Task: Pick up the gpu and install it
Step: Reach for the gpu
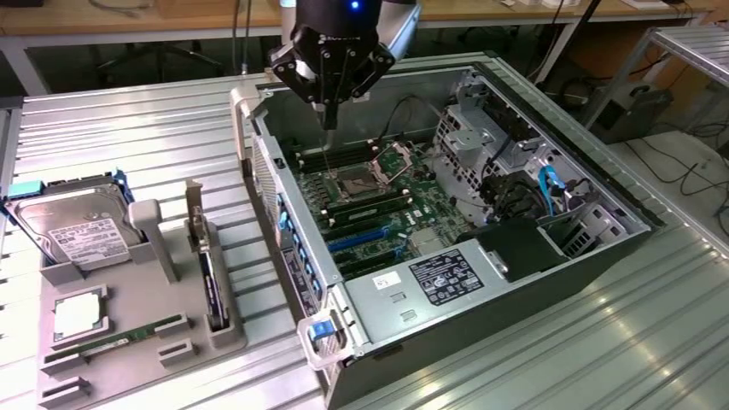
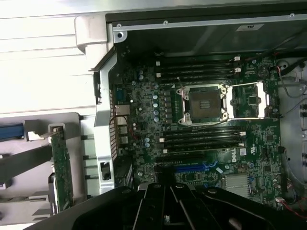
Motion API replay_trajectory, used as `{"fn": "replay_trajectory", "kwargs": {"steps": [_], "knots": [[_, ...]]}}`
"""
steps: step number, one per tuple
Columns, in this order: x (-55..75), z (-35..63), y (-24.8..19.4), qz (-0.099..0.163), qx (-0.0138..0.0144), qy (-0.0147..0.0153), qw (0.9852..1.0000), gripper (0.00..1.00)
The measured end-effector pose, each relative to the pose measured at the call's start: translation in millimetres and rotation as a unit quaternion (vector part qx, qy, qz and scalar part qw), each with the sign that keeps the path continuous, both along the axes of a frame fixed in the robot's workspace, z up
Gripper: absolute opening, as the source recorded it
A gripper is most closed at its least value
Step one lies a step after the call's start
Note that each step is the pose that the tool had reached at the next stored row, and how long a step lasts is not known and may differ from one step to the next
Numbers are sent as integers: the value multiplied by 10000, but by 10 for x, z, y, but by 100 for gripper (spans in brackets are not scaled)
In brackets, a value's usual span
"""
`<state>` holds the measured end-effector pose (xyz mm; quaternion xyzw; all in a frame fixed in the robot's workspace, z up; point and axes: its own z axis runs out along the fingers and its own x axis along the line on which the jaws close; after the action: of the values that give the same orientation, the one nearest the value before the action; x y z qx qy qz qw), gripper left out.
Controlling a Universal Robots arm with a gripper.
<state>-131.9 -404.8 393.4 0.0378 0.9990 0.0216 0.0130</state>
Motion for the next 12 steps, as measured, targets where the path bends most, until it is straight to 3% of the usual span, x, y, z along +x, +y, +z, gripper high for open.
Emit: {"fn": "replay_trajectory", "kwargs": {"steps": [5,12], "knots": [[-221,-4,-103,-1,1,-1,10000,11],[-550,-34,-196,0,0,0,10000,11]]}}
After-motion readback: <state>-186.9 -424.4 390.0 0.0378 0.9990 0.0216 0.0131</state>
